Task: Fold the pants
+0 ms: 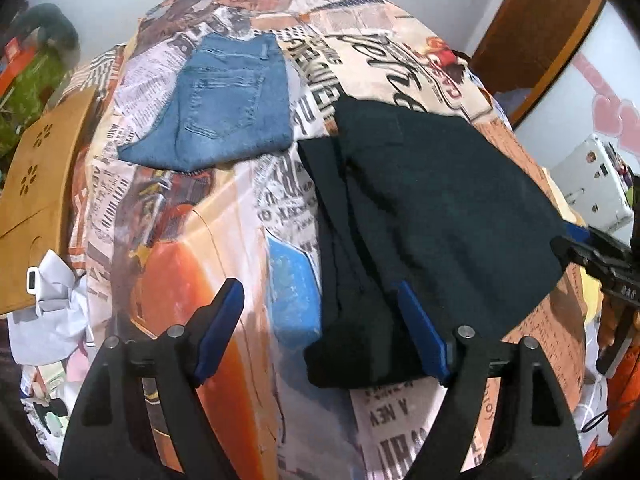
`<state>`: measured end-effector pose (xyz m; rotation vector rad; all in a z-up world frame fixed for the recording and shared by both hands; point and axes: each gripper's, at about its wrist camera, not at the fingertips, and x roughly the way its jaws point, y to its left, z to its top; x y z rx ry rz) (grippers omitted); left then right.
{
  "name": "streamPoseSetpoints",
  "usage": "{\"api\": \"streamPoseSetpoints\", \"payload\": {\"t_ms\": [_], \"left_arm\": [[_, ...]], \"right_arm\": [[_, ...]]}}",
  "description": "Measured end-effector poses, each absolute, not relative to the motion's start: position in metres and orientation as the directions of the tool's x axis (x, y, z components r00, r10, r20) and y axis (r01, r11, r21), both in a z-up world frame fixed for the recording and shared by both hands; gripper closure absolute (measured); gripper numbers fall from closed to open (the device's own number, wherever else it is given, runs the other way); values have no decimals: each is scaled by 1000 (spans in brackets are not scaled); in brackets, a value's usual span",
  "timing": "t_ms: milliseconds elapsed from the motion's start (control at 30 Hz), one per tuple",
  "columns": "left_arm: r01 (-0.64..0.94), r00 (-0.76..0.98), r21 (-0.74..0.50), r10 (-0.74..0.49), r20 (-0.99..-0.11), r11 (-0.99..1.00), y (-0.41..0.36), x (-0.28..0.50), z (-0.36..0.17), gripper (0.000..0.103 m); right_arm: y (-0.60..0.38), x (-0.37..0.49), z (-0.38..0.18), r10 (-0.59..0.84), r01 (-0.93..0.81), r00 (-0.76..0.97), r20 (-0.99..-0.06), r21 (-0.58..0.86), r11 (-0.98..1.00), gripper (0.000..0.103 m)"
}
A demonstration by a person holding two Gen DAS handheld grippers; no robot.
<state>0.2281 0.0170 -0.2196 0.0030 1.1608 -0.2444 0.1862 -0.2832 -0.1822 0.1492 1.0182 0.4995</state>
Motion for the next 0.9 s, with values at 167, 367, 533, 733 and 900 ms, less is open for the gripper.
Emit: {"api": "streamPoseSetpoints", "payload": {"t_ms": [167,367,533,733,900], "left_arm": [[174,399,-97,-160,-903,980,15,219,-238,19],[123,429,-112,-154,-890,986,29,209,-243,18],[102,449,-69,-107,-887,992,35,196,-240,18],[50,430,-84,-97,-898,995,55,195,-240,19],[54,477,-61,-80,-875,997,53,206,-217,19]], "right_arm": [[-272,183,-187,442,-359,431,-787,300,884,57],[-271,180,-191,424,-376,444,-789,266,888,65],[-271,179,-191,420,-373,451,-788,261,890,66],[-271,178,-190,423,-371,454,-784,265,890,67],[-274,182,-181,429,-369,445,-786,276,888,67]]}}
